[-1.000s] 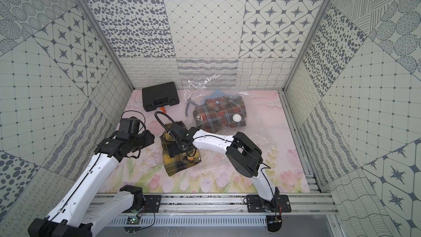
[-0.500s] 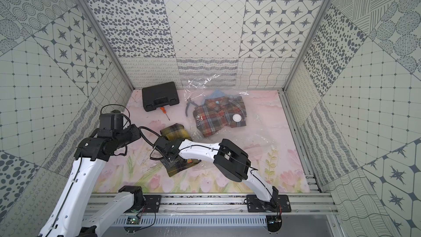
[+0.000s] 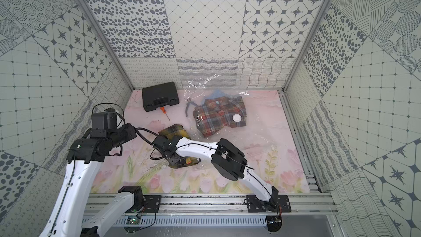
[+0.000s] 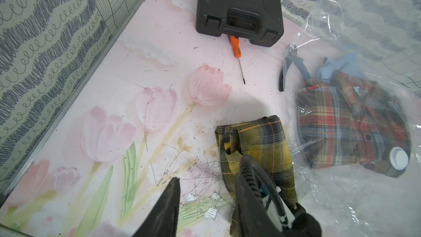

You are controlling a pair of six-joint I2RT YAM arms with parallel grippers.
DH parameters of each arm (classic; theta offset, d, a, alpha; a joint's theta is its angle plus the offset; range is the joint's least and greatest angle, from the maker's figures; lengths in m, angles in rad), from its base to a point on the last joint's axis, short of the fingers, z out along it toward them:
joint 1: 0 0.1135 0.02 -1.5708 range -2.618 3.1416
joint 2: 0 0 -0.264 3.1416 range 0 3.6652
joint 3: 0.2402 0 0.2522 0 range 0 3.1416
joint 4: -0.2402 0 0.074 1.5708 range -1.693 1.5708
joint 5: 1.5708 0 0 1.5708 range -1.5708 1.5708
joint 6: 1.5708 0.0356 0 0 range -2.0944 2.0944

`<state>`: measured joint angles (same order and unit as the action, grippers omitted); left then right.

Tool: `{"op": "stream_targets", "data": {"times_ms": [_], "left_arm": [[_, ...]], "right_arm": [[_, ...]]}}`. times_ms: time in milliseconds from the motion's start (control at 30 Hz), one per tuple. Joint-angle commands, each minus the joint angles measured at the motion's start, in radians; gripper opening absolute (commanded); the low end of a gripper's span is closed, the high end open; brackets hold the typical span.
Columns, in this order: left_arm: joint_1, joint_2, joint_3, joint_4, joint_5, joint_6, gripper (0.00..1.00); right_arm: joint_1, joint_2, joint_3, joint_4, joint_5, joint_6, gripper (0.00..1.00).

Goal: Place the folded shirt into the vacuum bag
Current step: Pick up the shirt in the vacuum bag.

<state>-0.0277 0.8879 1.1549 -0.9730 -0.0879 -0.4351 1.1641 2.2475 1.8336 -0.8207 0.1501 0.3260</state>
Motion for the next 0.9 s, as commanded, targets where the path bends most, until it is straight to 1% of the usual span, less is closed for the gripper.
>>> {"op": "stream_targets", "data": {"times_ms": [0,67,200,300,400,467,600,733,800,867], "left_arm": [[0.004,-0.002,0.011,-0.003,0.049,0.036,0.42],[0.004,0.006,-0.005,0.015,0.087,0.041,0.43],[-0.006,0.026,-0.067,0.078,0.184,0.043,0.44],[-0.063,0.035,-0.127,0.144,0.195,0.041,0.45],[-0.203,0.050,-0.181,0.219,0.141,0.044,0.45],[-0.326,0.074,-0.207,0.276,0.094,0.044,0.46],[-0.556,0.179,-0.215,0.377,0.033,0.074,0.47],[-0.790,0.374,-0.165,0.460,-0.049,0.173,0.51],[-0.872,0.489,-0.115,0.490,-0.046,0.221,0.52],[-0.923,0.616,-0.042,0.499,0.009,0.244,0.53]], "right_arm": [[-0.084,-0.177,-0.133,0.271,-0.340,0.112,0.00],[-0.152,-0.292,-0.202,0.386,-0.432,0.183,0.00],[-0.250,-0.443,-0.284,0.465,-0.506,0.248,0.00],[-0.337,-0.549,-0.387,0.522,-0.558,0.305,0.00],[-0.420,-0.655,-0.478,0.514,-0.549,0.309,0.00],[-0.482,-0.734,-0.544,0.482,-0.522,0.295,0.00],[-0.606,-0.890,-0.673,0.403,-0.483,0.277,0.00],[-0.738,-1.027,-0.756,0.294,-0.469,0.237,0.00],[-0.791,-1.072,-0.776,0.238,-0.455,0.208,0.00],[-0.836,-1.114,-0.794,0.194,-0.433,0.184,0.00]]}}
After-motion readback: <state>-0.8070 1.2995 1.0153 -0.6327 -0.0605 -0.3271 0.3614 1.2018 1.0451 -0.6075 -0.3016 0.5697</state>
